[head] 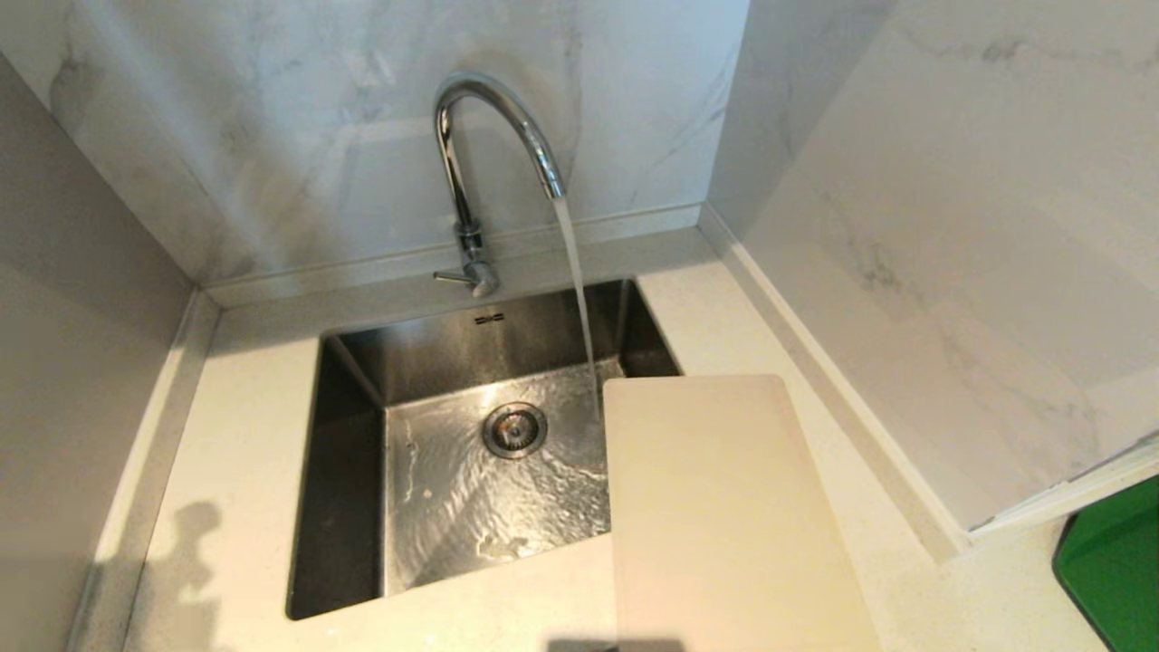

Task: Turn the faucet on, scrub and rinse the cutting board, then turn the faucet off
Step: Pick up the cutting board

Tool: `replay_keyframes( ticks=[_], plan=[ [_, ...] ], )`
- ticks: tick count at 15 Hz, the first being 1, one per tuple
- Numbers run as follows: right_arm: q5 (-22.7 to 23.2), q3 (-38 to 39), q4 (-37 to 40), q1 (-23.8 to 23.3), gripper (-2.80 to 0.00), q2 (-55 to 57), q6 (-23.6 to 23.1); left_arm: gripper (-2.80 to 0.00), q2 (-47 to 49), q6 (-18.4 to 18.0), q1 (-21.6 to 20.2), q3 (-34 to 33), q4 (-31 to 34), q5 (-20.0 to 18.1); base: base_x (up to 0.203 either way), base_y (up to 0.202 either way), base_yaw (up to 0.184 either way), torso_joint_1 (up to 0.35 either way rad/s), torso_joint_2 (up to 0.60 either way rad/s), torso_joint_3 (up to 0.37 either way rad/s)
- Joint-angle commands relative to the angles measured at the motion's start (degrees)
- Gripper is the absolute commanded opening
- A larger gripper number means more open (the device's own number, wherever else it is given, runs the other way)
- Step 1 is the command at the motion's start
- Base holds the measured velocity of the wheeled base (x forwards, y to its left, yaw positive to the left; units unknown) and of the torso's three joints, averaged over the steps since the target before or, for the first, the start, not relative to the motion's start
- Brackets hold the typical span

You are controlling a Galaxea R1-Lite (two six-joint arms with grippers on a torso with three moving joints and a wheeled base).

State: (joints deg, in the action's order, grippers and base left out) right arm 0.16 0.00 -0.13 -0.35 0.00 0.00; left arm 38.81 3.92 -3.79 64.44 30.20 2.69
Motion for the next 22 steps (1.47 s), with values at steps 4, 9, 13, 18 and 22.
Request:
replay_keyframes(
  ticks=[4,9,13,18,22],
  plan=[
    [0.02,0.00,-0.04,0.00,-2.80,0.00,0.00,-2.80,-19.39,-1.75,-0.52,-17.07,-2.63,1.01,0.000,0.000,0.000,0.000,0.00,0.000],
    [0.02,0.00,-0.04,0.00,-2.80,0.00,0.00,-2.80,-22.86,0.18,-0.58,-29.21,-13.86,2.44,0.000,0.000,0.000,0.000,0.00,0.000],
    [0.02,0.00,-0.04,0.00,-2.80,0.00,0.00,-2.80,-23.03,-0.09,7.14,-37.28,-19.20,7.47,0.000,0.000,0.000,0.000,0.00,0.000],
    [0.02,0.00,-0.04,0.00,-2.80,0.00,0.00,-2.80,-24.05,-6.72,6.59,-59.35,-39.92,8.98,0.000,0.000,0.000,0.000,0.00,0.000],
    [0.02,0.00,-0.04,0.00,-2.80,0.00,0.00,-2.80,-27.49,-6.90,5.31,-64.63,-41.89,7.10,0.000,0.000,0.000,0.000,0.00,0.000]
  ],
)
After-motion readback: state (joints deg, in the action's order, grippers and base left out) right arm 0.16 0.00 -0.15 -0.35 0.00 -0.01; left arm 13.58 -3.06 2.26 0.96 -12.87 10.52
